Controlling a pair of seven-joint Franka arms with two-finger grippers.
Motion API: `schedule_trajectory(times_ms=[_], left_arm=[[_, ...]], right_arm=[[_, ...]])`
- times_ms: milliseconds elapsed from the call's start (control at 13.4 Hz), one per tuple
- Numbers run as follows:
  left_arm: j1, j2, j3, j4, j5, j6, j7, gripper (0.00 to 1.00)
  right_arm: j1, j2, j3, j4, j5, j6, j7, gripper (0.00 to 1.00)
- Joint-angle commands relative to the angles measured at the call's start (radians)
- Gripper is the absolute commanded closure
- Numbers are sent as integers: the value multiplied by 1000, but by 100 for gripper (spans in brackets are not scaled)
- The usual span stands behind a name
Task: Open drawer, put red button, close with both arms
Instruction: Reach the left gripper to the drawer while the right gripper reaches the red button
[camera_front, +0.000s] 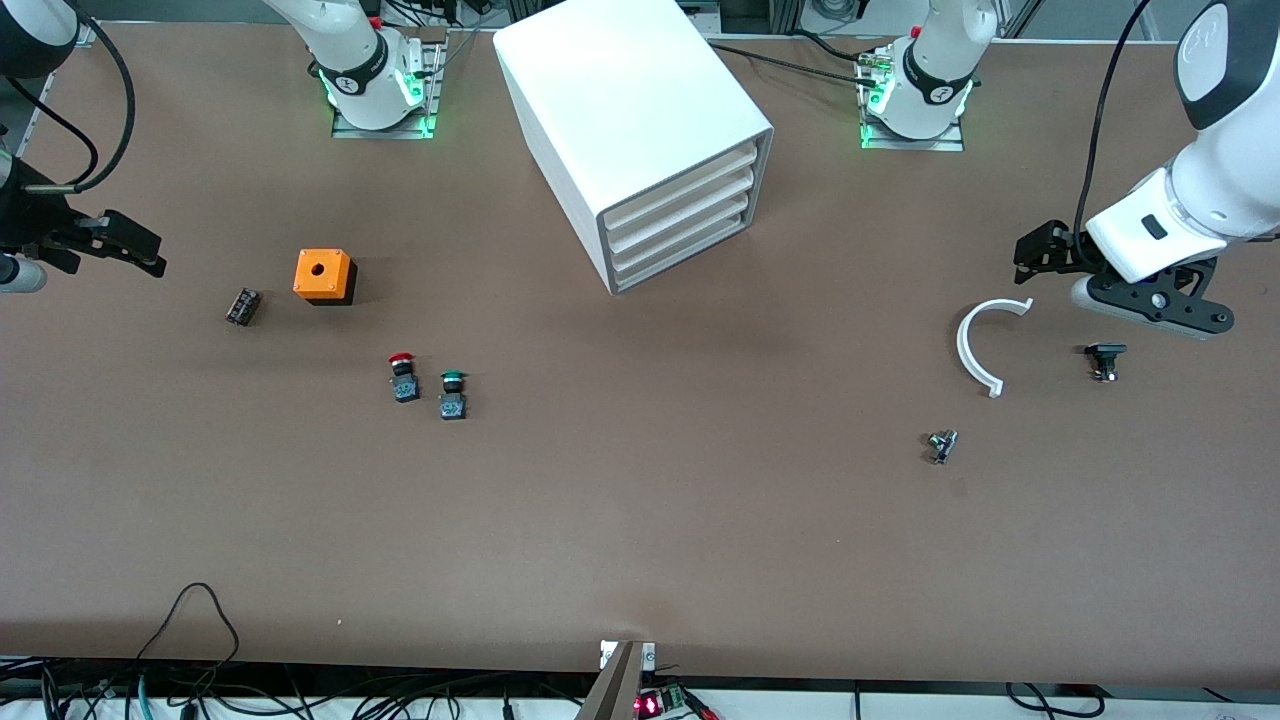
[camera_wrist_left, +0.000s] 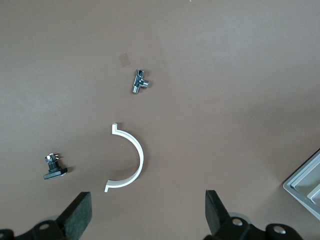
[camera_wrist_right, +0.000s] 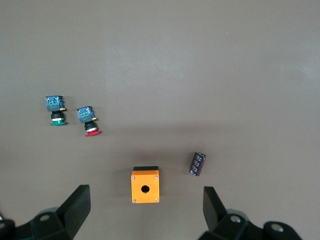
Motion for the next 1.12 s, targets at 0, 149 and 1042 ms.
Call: schedule_trajectory(times_ms=[0,149,1042], left_arm=[[2,-13,23,26,-20,-51,25,0],[2,-13,30,47,-22,-61,13,0],[-2,143,-85,-65,-396,-39,-146,0]], right_arm=[[-6,-14,5,1,-12,-15,-10,0],[-6,-14,5,1,-10,-15,-10,0],[4,1,13,4,2,7,-13,0]])
